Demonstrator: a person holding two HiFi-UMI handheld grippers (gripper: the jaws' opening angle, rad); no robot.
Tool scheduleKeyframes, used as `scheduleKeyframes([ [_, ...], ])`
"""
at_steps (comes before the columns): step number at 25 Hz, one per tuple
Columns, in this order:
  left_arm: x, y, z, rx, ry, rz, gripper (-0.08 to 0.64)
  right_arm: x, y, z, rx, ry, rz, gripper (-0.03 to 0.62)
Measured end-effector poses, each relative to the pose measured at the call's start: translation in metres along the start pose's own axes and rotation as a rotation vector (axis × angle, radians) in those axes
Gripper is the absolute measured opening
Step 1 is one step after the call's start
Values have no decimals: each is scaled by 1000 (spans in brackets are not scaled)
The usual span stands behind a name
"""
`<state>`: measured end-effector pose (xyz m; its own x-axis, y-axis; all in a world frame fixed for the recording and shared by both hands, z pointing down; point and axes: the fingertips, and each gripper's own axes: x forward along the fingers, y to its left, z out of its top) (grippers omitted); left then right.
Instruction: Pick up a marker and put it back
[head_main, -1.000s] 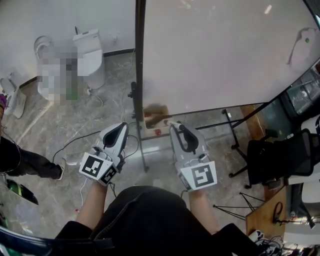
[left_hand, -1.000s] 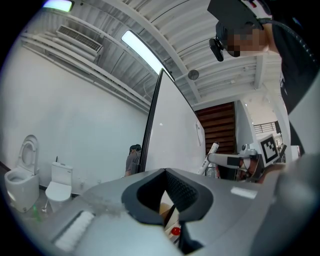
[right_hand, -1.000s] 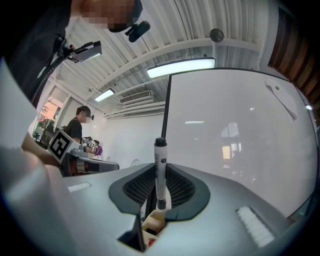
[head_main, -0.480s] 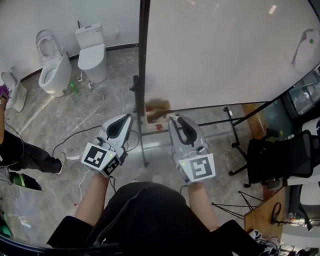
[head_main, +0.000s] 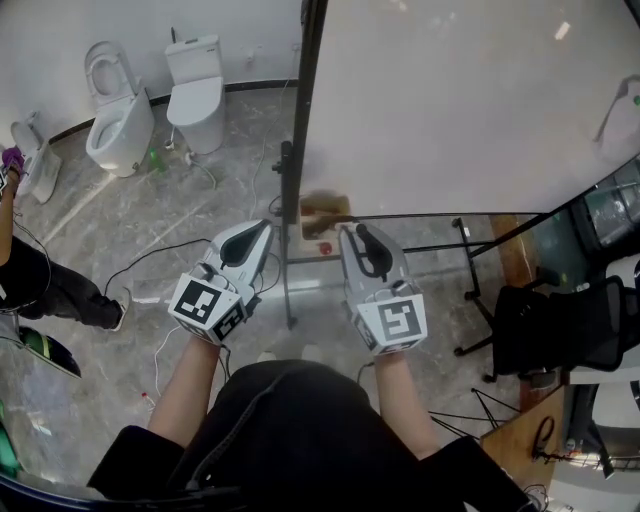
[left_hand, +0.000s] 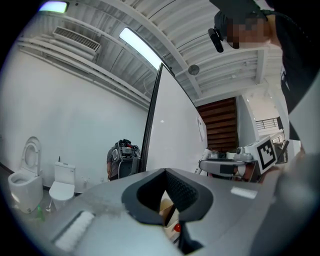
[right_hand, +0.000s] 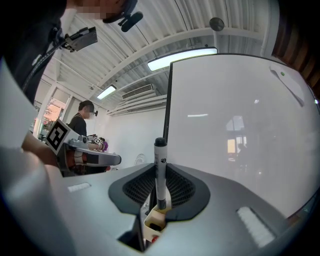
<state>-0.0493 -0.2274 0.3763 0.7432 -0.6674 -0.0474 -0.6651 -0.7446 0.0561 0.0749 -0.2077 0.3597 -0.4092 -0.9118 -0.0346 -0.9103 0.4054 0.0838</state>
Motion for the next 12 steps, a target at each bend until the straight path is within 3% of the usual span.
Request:
scheduleKeyframes([
  [12, -26, 20, -6, -17, 3, 99, 6, 20, 9, -19, 6, 12, 59, 72],
])
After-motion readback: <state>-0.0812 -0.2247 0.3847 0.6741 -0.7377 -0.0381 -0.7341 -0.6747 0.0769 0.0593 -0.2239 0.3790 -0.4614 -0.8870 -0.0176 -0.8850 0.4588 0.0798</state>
